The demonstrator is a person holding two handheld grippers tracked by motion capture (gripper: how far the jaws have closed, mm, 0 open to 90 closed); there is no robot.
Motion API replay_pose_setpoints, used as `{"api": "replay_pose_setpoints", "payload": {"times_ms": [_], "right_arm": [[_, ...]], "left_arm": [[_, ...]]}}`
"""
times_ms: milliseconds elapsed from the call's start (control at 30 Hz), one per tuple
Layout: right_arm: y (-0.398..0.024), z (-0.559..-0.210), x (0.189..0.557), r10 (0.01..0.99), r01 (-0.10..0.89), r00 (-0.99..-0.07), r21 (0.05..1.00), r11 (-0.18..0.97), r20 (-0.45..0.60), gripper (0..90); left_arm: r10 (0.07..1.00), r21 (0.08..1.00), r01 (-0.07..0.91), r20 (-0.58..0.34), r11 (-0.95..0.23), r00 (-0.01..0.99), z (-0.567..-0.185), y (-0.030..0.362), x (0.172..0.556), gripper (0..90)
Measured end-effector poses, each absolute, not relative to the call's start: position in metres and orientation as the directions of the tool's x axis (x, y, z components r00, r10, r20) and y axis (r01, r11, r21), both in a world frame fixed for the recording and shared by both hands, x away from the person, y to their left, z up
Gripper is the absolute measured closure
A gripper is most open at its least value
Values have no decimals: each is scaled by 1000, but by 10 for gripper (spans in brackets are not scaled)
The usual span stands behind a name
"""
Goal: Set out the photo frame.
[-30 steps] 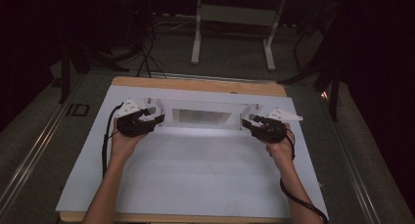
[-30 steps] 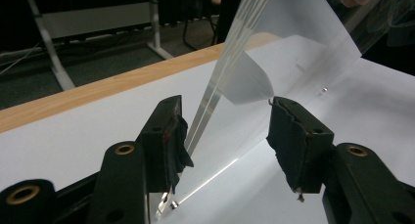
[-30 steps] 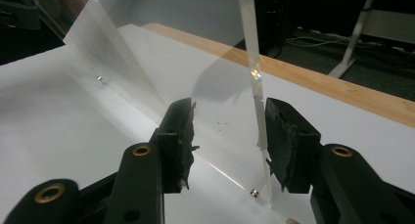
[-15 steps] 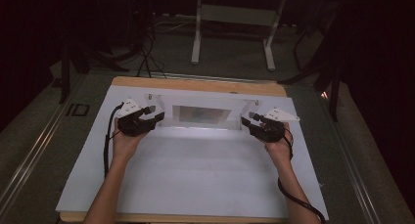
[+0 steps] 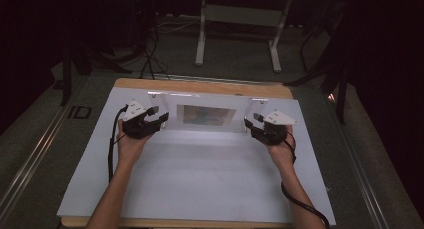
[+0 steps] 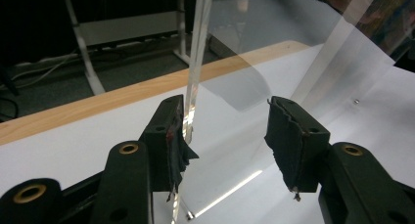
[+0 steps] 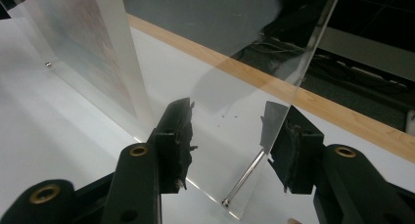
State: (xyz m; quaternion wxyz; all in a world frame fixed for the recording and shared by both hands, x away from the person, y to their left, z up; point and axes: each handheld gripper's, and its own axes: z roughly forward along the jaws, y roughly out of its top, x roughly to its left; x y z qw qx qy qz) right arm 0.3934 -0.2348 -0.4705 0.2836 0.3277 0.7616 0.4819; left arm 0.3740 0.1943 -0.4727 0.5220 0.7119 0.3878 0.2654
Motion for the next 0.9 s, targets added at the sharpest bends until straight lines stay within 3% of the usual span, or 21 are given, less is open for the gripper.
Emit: {"api": "replay_pose_setpoints", "payload": {"times_ms": [300,900], "right_arm": [[-233,-470,398,781,222,-612,921,320,-123,527],[-230,-466,415,791,253,-604,917,307,-99,511]], "left_arm": [[847,945,274,7,-179,531,-472,189,378,483],[866,942,303,-28,-145,500,-469,186,395,480]]}}
